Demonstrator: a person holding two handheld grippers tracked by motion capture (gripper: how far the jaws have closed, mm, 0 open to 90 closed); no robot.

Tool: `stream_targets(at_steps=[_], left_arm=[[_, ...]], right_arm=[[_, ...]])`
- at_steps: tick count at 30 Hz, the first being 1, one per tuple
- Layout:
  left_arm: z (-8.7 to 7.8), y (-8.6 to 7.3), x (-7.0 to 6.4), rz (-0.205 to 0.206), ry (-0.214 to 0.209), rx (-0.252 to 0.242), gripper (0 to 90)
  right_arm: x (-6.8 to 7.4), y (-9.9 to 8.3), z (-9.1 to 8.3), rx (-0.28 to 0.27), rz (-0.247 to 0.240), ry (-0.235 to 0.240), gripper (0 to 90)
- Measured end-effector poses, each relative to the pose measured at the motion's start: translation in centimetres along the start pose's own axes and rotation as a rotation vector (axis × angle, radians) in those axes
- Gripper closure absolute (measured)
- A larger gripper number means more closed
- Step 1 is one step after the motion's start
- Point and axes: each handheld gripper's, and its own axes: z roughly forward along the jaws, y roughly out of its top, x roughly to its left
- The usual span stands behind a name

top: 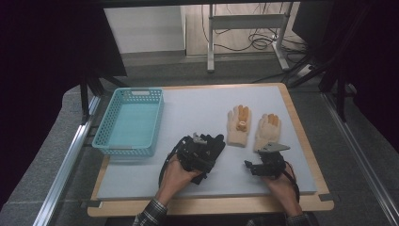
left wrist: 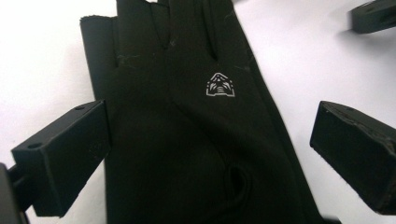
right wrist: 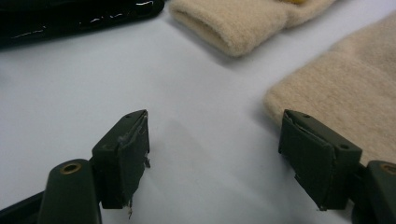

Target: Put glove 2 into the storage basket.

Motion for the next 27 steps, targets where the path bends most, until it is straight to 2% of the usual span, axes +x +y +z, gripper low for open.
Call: stream_targets(at_steps=[2, 4, 5, 6, 9, 10, 13, 16, 18, 19, 23, 27], left_arm=[[0.4, -0.1, 0.1, 0.004, 0.060, 0.015, 0.0], [0.7, -0.4, 0.7, -0.021, 0.047, 0.036, 0.0], [1.0, -0.6, 1.0, -0.039, 0.054, 0.050, 0.0], [1.0, -0.8, 1.3, -0.040, 0.050, 0.062, 0.0], [1.3, -1.2, 1.3, -0.058, -0.008, 0.072, 0.0], [1.5, -1.2, 1.2, -0.057, -0.030, 0.078, 0.0], [1.8, -1.3, 0.3, -0.002, 0.025, 0.095, 0.0], [1.7, -1.3, 0.3, -0.001, 0.035, 0.094, 0.4], [1.4, -1.3, 0.5, -0.021, 0.045, 0.087, 6.7], [1.2, -1.3, 0.7, -0.016, 0.049, 0.086, 11.5], [0.5, -1.4, 1.8, -0.035, 0.050, 0.071, 35.3], [0.1, -1.5, 2.3, -0.023, 0.058, 0.060, 55.1]], right_arm=[[0.0, 0.0, 0.0, 0.000, 0.000, 0.000, 24.1], [0.0, 0.0, 0.0, 0.000, 0.000, 0.000, 24.0], [0.0, 0.0, 0.0, 0.000, -0.001, 0.001, 24.0], [0.0, 0.0, 0.0, 0.000, -0.001, 0.001, 24.0], [0.0, 0.0, 0.0, 0.000, -0.001, 0.001, 24.0], [0.0, 0.0, 0.0, 0.000, -0.001, 0.001, 24.0], [0.0, 0.0, 0.0, 0.000, -0.001, 0.001, 24.0], [0.0, 0.0, 0.0, 0.000, -0.002, 0.001, 23.9], [0.0, 0.0, 0.0, 0.000, -0.002, 0.001, 23.9], [0.0, 0.0, 0.0, 0.000, -0.001, 0.001, 23.9], [0.0, 0.0, 0.0, 0.001, 0.000, 0.001, 23.9], [0.0, 0.0, 0.0, 0.001, 0.000, -0.001, 23.9]])
